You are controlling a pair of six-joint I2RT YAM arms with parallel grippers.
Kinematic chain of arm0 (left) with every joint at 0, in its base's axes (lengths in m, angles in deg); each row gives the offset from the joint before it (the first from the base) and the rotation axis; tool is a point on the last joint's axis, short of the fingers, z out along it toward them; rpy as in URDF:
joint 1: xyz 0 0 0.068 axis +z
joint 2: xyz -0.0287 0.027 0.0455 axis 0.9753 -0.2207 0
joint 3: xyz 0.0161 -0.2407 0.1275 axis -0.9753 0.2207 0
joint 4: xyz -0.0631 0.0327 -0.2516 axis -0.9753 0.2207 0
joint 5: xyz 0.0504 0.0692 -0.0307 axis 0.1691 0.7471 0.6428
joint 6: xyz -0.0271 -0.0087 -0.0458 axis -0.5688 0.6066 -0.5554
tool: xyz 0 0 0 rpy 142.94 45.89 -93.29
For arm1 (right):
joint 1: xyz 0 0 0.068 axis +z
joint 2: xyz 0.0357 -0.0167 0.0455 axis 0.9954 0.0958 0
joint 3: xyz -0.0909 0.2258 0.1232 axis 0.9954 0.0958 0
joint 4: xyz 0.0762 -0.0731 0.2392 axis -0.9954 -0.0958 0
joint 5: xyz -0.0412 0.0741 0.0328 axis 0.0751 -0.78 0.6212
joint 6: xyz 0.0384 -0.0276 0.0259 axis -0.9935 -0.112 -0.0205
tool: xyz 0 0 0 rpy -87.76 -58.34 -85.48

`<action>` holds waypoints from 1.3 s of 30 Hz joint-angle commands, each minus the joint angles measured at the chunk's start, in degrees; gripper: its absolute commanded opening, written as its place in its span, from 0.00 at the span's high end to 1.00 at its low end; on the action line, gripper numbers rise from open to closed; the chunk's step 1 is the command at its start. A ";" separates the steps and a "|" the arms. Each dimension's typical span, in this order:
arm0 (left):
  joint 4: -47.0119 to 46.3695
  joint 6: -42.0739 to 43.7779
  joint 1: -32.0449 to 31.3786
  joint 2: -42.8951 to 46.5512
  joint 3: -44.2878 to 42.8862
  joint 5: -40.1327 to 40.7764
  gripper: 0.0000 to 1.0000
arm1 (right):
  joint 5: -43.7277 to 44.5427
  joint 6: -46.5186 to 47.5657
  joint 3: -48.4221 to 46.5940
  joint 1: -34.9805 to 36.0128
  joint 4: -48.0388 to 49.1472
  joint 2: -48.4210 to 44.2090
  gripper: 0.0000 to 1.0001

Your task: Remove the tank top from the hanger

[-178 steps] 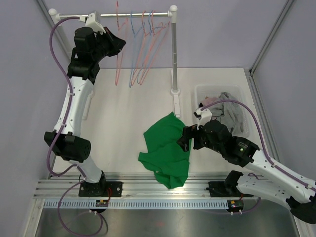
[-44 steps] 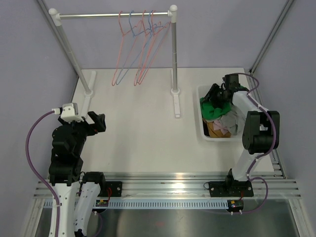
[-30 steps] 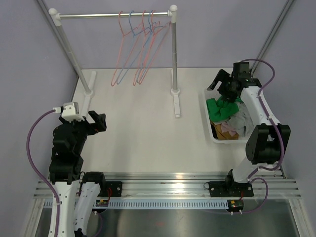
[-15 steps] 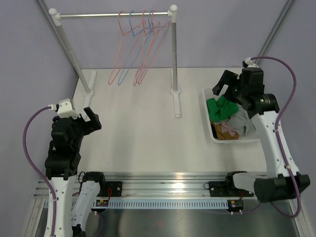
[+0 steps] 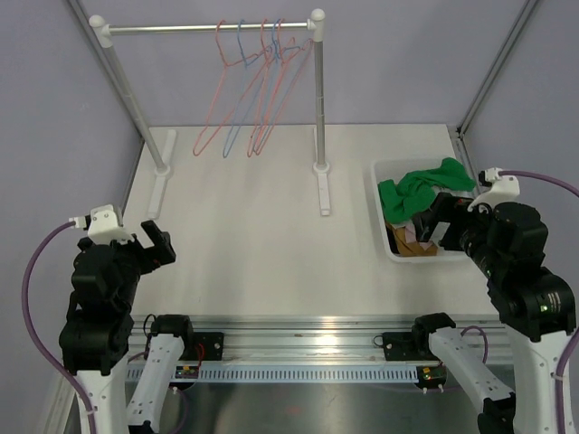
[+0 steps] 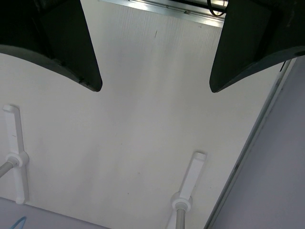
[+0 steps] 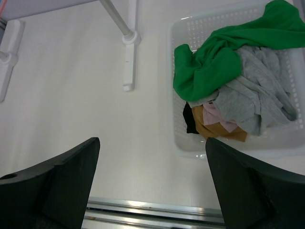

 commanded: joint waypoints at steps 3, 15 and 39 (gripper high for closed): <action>4.04 1.40 0.21 5.14 -2.54 -5.51 0.01 | 3.12 3.54 3.32 0.95 -4.28 -7.64 0.01; 1.41 1.57 0.03 13.84 3.17 -11.41 0.01 | 3.72 5.03 5.26 0.95 -4.02 -13.98 0.01; -0.88 1.92 -0.14 11.91 2.65 -10.36 0.01 | 6.10 5.39 6.14 0.95 -1.73 -9.41 0.00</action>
